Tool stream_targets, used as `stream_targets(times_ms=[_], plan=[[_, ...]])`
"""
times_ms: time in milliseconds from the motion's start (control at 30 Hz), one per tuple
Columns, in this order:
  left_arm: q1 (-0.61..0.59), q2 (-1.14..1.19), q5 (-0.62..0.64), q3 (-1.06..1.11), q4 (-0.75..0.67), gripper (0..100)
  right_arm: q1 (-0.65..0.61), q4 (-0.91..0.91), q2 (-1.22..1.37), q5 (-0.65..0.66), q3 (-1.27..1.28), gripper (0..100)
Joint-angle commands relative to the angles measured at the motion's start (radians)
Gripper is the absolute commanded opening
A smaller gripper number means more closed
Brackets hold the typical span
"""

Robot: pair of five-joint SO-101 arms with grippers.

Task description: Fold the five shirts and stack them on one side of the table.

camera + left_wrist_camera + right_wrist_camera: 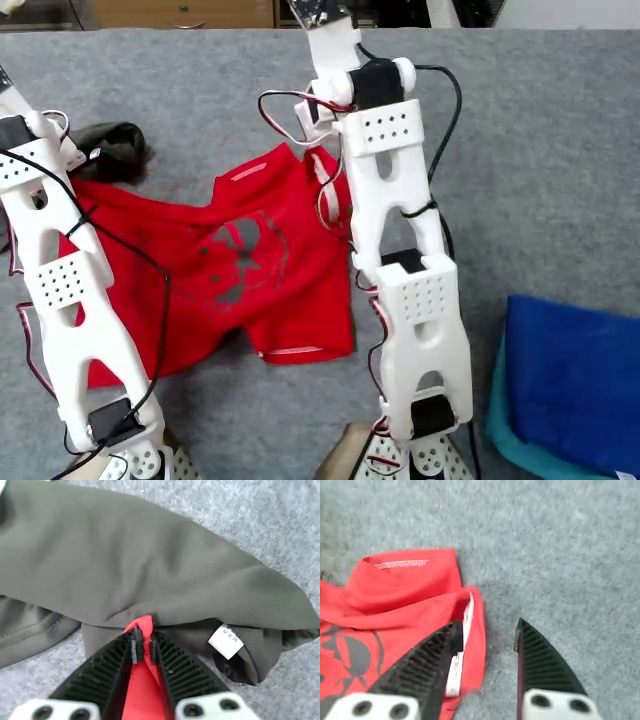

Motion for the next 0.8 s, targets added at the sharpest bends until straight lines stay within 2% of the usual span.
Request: stream_targets(times_ms=[0,133,367,767], plan=[[0.002,-0.018,-0.011,-0.038,-0.015,2,0.018,0.018,-0.15,-0.037,-0.044,18.5],[0.005,-0.016,-0.011,-0.038,-0.014,2,0.015,-0.015,-0.191,-0.04,-0.001,18.5],[0.005,-0.015,-0.011,-0.038,-0.012,2,-0.036,-0.29,0.007,-0.038,0.159,18.4],[0.005,-0.015,-0.005,-0.034,-0.012,2,-0.062,-0.578,0.427,-0.032,0.007,18.4]])
